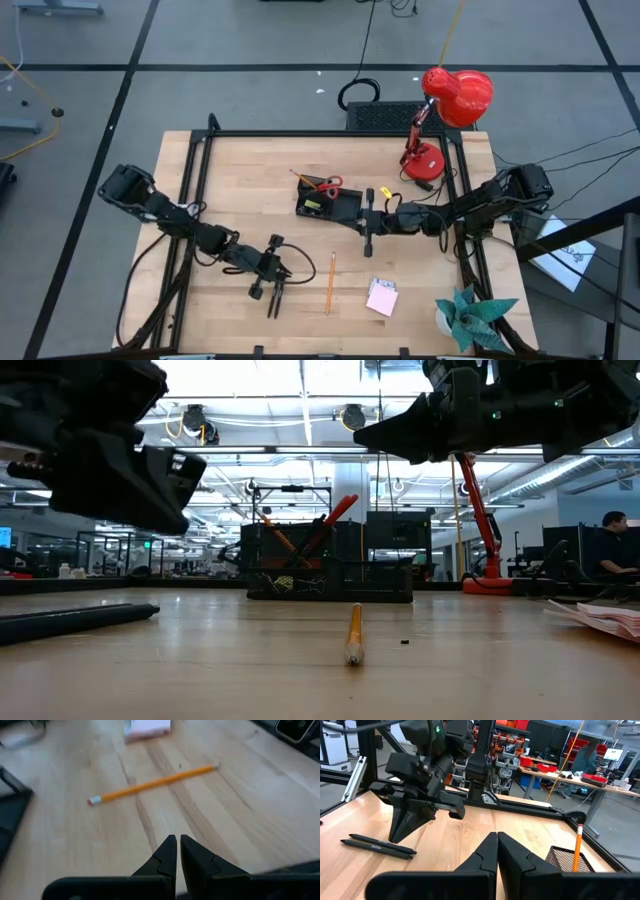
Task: Pick and place office supplies into organizer
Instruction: Put the black pen into the desk organizer
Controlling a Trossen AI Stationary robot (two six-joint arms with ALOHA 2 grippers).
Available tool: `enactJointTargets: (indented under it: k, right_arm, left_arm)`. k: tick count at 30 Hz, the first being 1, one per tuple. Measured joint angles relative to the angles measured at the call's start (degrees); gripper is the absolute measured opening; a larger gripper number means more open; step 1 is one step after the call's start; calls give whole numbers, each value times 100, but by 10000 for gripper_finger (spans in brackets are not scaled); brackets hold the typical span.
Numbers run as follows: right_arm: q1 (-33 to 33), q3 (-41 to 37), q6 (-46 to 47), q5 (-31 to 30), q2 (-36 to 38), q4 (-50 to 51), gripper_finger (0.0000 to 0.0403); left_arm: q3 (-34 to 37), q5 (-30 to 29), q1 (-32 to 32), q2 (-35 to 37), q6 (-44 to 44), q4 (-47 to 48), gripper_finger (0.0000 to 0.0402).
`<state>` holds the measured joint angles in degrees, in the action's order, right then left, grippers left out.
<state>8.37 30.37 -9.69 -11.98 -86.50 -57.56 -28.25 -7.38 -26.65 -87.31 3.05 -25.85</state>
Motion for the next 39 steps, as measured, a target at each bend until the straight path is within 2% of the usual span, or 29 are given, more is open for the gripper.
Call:
enactJointTargets:
  k: [3, 7, 11, 15, 18, 23, 29, 34, 39]
  right_arm:
    - [-1, 0, -2, 1, 0, 0, 4]
    - [-10, 0, -42, 1, 0, -4, 4]
    - [-57, 0, -155, 3, 0, -9, 4]
    - [-136, 0, -158, 3, 0, -46, 4]
    - [-190, 0, -160, 93, 42, -10, 4]
    - [-355, -258, -41, 1025, 593, 43, 4]
    - [-473, -1168, 327, 1568, 1655, -460, 4]
    - [-467, -1937, 644, 2124, 2496, -1110, 4]
    - [-464, -2217, 959, 2117, 3134, -1151, 4]
  left_arm:
    - [2, 22, 0, 0, -472, 273, 31]
    - [4, -15, -56, 0, -1515, 936, 31]
    - [-13, -158, -306, -2, -2295, 1246, 31]
    - [-416, -1068, -854, -1, -2414, 1789, 31]
    - [-1042, -1777, -1249, 42, -2880, 2871, 31]
    - [-2103, -3251, -1908, 44, -4059, 4478, 30]
    - [-2601, -4233, -2315, 48, -5067, 4739, 30]
    - [-2634, -4217, -2233, 32, -6295, 4858, 28]
    - [-2633, -3378, -1950, -224, -7091, 4937, 5]
